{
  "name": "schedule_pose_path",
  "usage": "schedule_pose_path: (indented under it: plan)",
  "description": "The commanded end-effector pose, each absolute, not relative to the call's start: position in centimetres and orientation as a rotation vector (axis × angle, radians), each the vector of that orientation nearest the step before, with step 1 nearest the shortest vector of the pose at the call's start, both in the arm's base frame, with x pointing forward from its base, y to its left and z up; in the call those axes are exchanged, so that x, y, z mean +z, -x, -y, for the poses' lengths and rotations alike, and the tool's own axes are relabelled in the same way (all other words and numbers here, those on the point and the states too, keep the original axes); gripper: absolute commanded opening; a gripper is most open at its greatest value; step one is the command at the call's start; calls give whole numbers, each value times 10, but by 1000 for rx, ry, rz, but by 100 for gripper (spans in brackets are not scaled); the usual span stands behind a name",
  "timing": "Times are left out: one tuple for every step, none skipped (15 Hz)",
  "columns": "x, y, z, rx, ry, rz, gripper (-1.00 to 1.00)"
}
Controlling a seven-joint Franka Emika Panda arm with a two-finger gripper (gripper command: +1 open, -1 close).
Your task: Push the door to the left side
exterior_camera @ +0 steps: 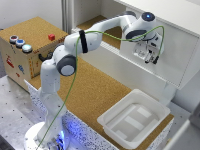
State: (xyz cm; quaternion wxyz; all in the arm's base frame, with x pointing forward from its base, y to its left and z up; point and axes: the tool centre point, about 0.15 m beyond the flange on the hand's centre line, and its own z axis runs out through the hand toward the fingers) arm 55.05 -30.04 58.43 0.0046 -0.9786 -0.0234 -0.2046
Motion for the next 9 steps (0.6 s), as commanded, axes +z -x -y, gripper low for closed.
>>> schedule_pose_path:
  plan:
    - [596, -570, 284, -565, 3156, -19, -100]
    - [598, -570, 282, -597, 3167, -53, -100]
    - [595, -568, 278, -610, 3166, -68, -100]
    - [595, -569, 276, -625, 3167, -87, -100]
    - [593, -570, 271, -631, 3162, -101, -100]
    - [590, -569, 264, -628, 3172, -105, -100]
    - [588, -569, 256, -636, 3170, -106, -100]
    - [587, -569, 247, -644, 3176, -104, -100]
    - [587, -570, 240, -643, 3174, -113, -100]
